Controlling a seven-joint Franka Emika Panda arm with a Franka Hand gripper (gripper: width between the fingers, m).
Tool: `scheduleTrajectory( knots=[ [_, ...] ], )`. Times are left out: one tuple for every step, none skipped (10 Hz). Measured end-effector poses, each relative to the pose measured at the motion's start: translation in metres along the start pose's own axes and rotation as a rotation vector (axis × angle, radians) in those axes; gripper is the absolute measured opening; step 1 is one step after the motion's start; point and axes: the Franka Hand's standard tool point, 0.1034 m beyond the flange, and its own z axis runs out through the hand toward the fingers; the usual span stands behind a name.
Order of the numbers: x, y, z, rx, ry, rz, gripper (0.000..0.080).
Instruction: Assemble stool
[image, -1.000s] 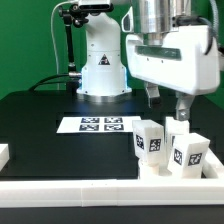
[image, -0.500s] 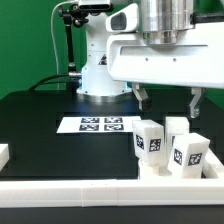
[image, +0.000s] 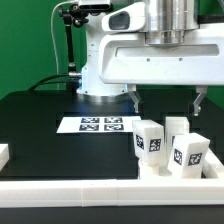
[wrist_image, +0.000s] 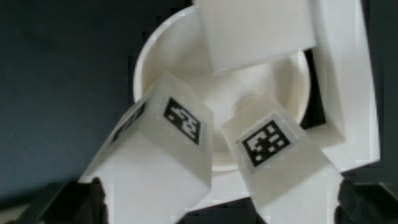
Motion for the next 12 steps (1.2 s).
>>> scheduleTrajectory(
  knots=[
    [0.002,0.002,-0.001,-0.001,0.003,-0.114,0.0649],
    [0.004,0.006,-0.002,-0.002,0.003,-0.216,0.0649],
    [0.005,0.008,-0.002,-0.002,0.004,-0.283,0.0649],
    [0.005,0.008,-0.002,-0.005,0.004,-0.34,0.0649],
    [0.005,0.009,-0.002,-0.005,0.004,-0.407,0.0649],
    [0.005,0.009,-0.002,-0.006,0.004,-0.442,0.0649],
    [0.005,0.011,-0.002,-0.012,0.003,-0.528,0.0649],
    [0.006,0.012,-0.002,-0.019,0.004,-0.609,0.0649],
    [0.009,0.014,-0.002,-0.054,0.021,-0.783,0.0649],
    [0.009,0.015,0.0,-0.071,0.019,-0.93,0.0649],
    [0.009,0.017,0.001,-0.08,0.009,-1.059,0.0649],
    [0.009,0.018,0.001,-0.091,0.001,-1.154,0.0649]
  ],
)
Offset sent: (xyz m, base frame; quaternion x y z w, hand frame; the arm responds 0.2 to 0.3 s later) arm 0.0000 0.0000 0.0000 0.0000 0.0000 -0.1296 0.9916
